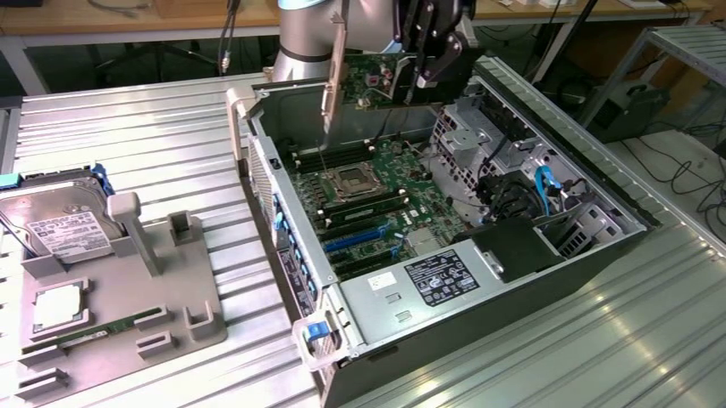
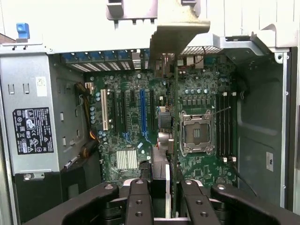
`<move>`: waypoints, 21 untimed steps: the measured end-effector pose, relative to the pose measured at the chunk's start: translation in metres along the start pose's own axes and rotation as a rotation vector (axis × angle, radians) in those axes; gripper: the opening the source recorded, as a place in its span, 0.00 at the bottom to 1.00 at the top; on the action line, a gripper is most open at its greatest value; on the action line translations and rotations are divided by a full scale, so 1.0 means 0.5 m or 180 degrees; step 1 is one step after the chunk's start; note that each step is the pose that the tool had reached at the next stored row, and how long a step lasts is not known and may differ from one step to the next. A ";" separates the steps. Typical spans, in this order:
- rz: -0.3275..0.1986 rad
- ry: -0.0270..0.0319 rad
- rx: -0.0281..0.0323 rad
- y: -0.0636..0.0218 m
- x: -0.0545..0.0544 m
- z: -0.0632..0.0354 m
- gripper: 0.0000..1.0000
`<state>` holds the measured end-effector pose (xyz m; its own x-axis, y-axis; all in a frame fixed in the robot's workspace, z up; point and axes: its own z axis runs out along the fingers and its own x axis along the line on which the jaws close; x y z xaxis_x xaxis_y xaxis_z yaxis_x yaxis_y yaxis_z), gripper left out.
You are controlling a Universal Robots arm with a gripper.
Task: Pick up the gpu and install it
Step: 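Insert the gpu into the slot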
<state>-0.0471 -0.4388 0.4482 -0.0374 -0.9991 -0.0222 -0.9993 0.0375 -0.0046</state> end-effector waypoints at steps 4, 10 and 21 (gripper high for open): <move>-0.0139 -0.0001 -0.0003 0.000 0.000 0.000 0.28; -0.0289 -0.0001 -0.0006 0.000 0.000 0.000 0.28; -0.0461 -0.0002 -0.0010 0.000 0.000 0.003 0.28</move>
<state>-0.0470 -0.4388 0.4467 0.1071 -0.9940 -0.0223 -0.9942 -0.1071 -0.0046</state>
